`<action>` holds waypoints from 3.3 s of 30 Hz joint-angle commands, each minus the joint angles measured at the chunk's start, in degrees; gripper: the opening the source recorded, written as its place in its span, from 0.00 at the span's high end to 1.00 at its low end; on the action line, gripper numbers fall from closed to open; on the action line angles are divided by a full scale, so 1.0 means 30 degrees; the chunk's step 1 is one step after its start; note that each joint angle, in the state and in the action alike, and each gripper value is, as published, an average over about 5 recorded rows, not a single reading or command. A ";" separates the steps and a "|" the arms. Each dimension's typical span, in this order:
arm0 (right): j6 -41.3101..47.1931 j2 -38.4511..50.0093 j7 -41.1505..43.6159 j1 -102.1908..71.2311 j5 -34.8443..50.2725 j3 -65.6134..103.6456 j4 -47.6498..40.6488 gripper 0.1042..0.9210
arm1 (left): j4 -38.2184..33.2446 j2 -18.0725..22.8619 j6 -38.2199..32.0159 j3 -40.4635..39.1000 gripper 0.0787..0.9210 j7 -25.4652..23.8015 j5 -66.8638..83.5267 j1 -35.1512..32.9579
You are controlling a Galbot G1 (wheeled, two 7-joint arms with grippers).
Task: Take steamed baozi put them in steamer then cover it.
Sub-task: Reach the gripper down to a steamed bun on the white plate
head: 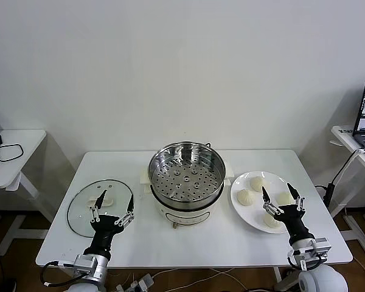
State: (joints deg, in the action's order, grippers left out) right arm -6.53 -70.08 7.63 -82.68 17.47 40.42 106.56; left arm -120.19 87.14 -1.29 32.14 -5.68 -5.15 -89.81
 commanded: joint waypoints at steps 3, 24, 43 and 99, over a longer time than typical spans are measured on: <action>0.0716 0.0657 0.0181 0.0900 -0.0629 0.0068 -0.0820 0.12 | 0.0017 -0.0017 -0.0060 -0.0044 0.12 -0.0051 -0.0016 0.0030; 0.4480 1.3070 1.2297 1.7587 -1.0796 -1.3637 -0.9351 0.12 | -0.0227 0.0020 -0.0074 -0.0934 0.12 -0.0043 -0.0338 0.0263; 0.3309 0.6946 2.0301 2.8477 -1.2796 -2.3317 -1.8802 0.12 | -0.0126 0.0156 0.0143 -0.0548 0.12 -0.0071 -0.0638 0.0147; 0.1668 0.2970 1.8926 2.6695 -1.6970 -2.0874 -2.3145 0.32 | -0.0434 0.0373 0.0017 -0.0421 0.12 -0.0189 -0.0843 -0.0045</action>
State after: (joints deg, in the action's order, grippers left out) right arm -1.45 -61.04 64.55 -2.63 -33.22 -22.27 37.10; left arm -121.50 88.28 -1.24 30.90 -6.20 -7.67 -89.94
